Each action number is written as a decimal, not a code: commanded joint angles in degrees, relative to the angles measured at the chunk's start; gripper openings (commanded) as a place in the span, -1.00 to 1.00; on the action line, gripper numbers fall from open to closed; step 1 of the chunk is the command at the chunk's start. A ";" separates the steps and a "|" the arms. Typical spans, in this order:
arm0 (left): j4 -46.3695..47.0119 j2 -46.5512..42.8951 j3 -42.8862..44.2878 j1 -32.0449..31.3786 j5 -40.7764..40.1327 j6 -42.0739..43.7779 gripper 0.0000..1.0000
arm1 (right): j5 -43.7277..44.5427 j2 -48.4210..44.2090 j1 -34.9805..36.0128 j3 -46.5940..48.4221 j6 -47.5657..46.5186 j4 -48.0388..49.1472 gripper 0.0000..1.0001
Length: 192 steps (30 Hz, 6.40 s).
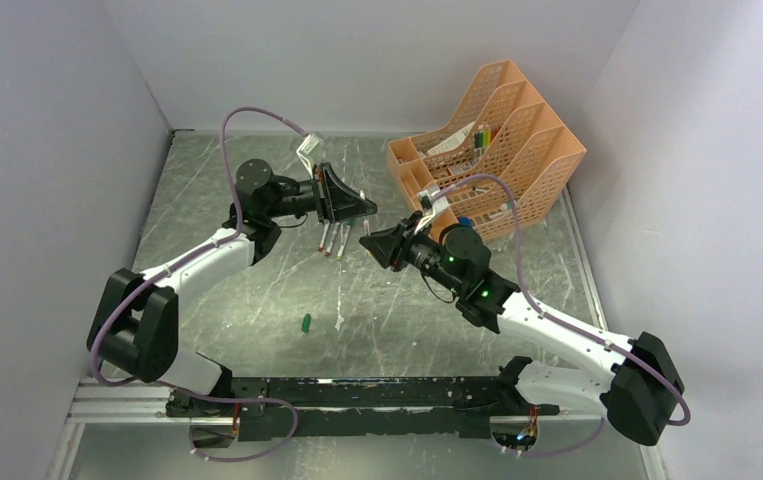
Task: Insert the pens into the pen caps
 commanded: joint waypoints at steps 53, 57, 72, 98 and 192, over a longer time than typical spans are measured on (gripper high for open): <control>-28.72 -8.84 6.78 -2.17 -13.25 21.11 -0.86 | 5.25 -2.49 0.19 2.10 -4.35 -2.51 -0.44; -40.76 -8.77 11.12 -2.07 -17.92 27.40 -0.86 | 14.35 -1.51 0.15 4.64 -7.70 -18.33 0.02; -46.41 -12.23 9.94 -1.48 -18.86 31.92 -0.86 | 17.12 19.28 -13.72 3.59 -2.71 -26.26 0.22; -46.06 -13.03 7.75 -0.19 -18.87 32.05 -0.86 | 15.54 31.26 -14.22 4.37 -2.32 -18.47 0.18; -4.83 -1.72 -1.41 -11.71 -1.91 -3.50 -0.86 | 1.76 -10.10 -14.22 -2.69 9.82 11.65 -1.00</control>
